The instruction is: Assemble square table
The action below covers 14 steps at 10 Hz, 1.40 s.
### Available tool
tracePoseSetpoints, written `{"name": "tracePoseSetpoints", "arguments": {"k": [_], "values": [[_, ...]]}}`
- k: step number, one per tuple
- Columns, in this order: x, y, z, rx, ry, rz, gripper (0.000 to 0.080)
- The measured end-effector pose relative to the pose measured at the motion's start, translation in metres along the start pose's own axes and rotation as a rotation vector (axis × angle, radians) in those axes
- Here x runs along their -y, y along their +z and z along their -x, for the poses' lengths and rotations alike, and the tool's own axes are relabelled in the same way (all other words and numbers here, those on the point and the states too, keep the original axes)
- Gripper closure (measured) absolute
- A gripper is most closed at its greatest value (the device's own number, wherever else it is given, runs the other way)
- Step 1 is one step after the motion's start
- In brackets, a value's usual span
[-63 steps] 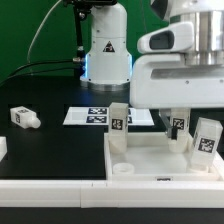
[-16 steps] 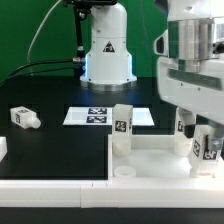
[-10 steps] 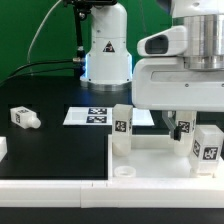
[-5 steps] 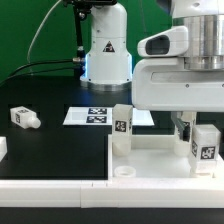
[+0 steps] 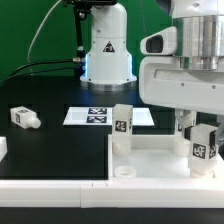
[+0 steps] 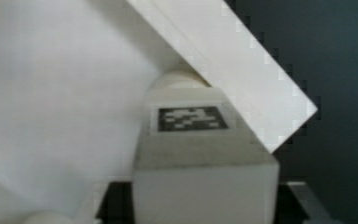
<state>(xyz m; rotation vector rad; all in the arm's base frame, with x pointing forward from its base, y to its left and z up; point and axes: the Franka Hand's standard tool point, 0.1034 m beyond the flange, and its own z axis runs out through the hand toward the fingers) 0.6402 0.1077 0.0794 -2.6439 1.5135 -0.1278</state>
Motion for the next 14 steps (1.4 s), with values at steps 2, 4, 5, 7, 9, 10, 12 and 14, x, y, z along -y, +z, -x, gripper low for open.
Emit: {"name": "tracePoseSetpoints", "arguments": {"k": [2, 4, 5, 7, 9, 10, 12, 14], "values": [[-0.004, 0.001, -0.002, 0.015, 0.441, -0.034, 0.0514], [-0.006, 0.001, -0.001, 0.031, 0.563, -0.043, 0.0514], [-0.006, 0.001, -0.001, 0.027, 0.484, -0.042, 0.0513], [-0.001, 0.001, 0.001, 0.004, 0.154, -0.05, 0.0321], [0.005, -0.001, 0.008, -0.006, -0.183, -0.076, 0.019], [0.004, 0.0, 0.006, -0.01, -0.223, -0.074, 0.0162], [0.004, 0.0, 0.004, -0.023, -0.435, -0.065, 0.0152], [0.005, -0.001, -0.002, -0.02, -0.818, -0.038, 0.0151]]}}
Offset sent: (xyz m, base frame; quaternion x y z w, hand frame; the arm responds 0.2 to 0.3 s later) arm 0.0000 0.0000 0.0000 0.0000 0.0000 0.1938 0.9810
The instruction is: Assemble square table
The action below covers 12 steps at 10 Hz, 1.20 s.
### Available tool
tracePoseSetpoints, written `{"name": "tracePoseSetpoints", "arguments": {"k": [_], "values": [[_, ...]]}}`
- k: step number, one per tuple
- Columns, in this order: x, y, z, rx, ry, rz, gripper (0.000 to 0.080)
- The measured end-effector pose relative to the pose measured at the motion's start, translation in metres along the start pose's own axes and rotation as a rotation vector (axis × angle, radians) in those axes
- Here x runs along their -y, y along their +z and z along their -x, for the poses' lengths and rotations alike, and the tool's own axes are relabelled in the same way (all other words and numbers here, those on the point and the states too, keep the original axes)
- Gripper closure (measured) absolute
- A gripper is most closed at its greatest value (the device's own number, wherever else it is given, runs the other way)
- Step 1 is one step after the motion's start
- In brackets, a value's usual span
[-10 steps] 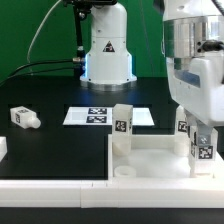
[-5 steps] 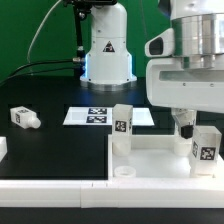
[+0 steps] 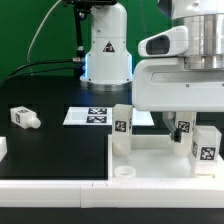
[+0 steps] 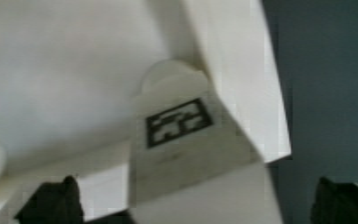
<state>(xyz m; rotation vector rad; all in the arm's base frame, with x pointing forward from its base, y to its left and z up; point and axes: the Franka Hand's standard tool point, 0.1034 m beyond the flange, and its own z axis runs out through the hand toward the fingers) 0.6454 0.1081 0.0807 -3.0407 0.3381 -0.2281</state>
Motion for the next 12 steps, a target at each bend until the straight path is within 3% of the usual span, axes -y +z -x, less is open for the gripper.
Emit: {"name": "tracePoseSetpoints", "arguments": {"k": [2, 3, 4, 5, 6, 8, 11, 12], "values": [[-0.0006, 0.0005, -0.0002, -0.005, 0.046, 0.001, 0.0151], [-0.0012, 0.0004, -0.0005, -0.006, 0.046, 0.002, 0.027], [-0.0011, 0.0004, -0.0005, -0.006, 0.089, 0.001, 0.027], [-0.0011, 0.0004, -0.0005, -0.006, 0.149, 0.001, 0.0453], [-0.0019, 0.0006, -0.0004, -0.005, 0.192, 0.001, 0.0515], [-0.0044, 0.001, -0.0003, -0.005, 0.408, 0.005, 0.0515], [-0.005, 0.0006, 0.0052, 0.021, 1.001, 0.038, 0.0515], [-0.005, 0.0018, 0.0057, 0.036, 1.2, 0.034, 0.0515]]}}
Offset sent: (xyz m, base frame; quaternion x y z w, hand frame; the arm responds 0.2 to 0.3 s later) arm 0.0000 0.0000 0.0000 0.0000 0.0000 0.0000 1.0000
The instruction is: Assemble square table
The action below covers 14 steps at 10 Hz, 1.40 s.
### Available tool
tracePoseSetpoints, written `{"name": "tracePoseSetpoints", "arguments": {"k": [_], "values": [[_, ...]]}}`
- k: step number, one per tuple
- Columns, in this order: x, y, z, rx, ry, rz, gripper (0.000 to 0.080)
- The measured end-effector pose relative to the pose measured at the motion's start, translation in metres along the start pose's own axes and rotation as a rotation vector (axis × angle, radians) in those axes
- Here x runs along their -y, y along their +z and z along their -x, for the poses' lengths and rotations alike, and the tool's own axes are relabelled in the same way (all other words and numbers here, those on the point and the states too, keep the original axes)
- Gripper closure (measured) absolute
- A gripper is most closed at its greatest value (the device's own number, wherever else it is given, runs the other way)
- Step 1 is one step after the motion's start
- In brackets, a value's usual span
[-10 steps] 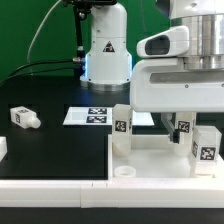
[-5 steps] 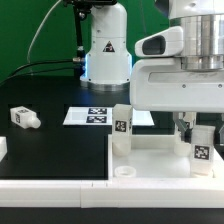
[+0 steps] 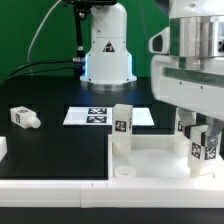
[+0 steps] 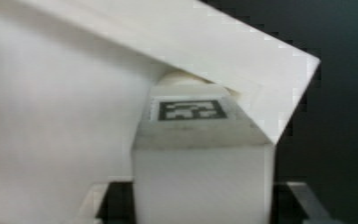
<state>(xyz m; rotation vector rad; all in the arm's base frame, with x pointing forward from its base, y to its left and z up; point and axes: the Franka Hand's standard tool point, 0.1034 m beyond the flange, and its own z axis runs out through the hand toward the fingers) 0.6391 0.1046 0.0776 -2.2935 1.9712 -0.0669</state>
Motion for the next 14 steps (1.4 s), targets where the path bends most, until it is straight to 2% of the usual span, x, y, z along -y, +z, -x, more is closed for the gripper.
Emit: {"name": "tracePoseSetpoints", "arguments": {"k": [1, 3, 4, 5, 6, 7, 8, 10, 12, 13, 14], "values": [[-0.001, 0.0, -0.002, 0.017, 0.119, 0.0, 0.0515], [-0.001, 0.0, -0.002, 0.015, 0.129, 0.001, 0.0515], [-0.001, 0.0, -0.002, 0.014, 0.105, 0.001, 0.0424], [0.001, -0.002, -0.001, 0.016, -0.102, 0.007, 0.0424], [0.004, -0.004, 0.0, 0.024, -0.316, -0.003, 0.0244], [0.004, -0.004, 0.004, 0.03, -0.443, -0.01, 0.018], [0.001, -0.002, 0.009, 0.019, -0.504, -0.025, 0.018], [0.001, -0.001, 0.006, 0.016, -0.614, -0.024, 0.0151], [0.007, -0.006, 0.009, -0.03, -1.061, -0.006, 0.015], [0.005, -0.004, 0.013, -0.02, -1.327, 0.02, 0.015], [0.004, -0.002, 0.017, -0.022, -1.433, 0.035, 0.015]]}}
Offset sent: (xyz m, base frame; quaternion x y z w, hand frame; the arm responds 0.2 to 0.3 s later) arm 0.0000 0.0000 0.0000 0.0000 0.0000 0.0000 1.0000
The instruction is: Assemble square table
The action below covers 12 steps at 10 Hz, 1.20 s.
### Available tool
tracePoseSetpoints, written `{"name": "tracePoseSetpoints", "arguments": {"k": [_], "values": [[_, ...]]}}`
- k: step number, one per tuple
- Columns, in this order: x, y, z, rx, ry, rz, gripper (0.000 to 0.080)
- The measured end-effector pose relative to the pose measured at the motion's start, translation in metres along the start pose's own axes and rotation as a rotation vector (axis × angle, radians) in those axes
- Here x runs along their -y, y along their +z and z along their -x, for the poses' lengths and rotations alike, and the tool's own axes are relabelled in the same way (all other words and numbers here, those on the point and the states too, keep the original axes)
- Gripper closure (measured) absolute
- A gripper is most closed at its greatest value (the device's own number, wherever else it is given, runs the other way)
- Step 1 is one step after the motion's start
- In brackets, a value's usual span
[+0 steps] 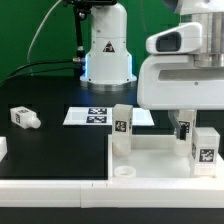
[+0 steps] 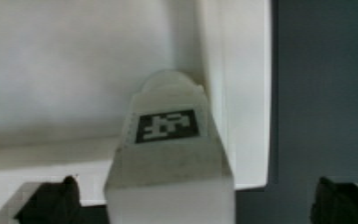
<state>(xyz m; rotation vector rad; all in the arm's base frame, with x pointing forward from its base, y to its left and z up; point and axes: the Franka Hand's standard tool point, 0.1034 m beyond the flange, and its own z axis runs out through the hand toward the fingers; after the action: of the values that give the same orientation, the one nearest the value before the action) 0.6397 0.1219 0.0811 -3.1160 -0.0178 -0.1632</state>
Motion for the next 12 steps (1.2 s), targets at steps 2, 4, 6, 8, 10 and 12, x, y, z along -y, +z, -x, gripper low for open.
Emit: {"name": "tracePoseSetpoints", "arguments": {"k": [2, 4, 6, 8, 10, 12], "values": [[-0.0019, 0.0, -0.0006, -0.002, 0.078, -0.002, 0.0241], [-0.0049, 0.0005, -0.0008, -0.002, 0.231, 0.001, 0.043], [-0.0085, 0.0012, -0.0017, -0.007, 0.456, 0.007, 0.0514], [-0.0094, 0.0013, -0.0011, -0.008, 0.734, 0.01, 0.0514], [-0.0047, 0.0018, 0.0023, 0.011, 1.155, 0.008, 0.0514], [-0.005, 0.0019, 0.0015, 0.033, 1.437, -0.024, 0.0514]]}}
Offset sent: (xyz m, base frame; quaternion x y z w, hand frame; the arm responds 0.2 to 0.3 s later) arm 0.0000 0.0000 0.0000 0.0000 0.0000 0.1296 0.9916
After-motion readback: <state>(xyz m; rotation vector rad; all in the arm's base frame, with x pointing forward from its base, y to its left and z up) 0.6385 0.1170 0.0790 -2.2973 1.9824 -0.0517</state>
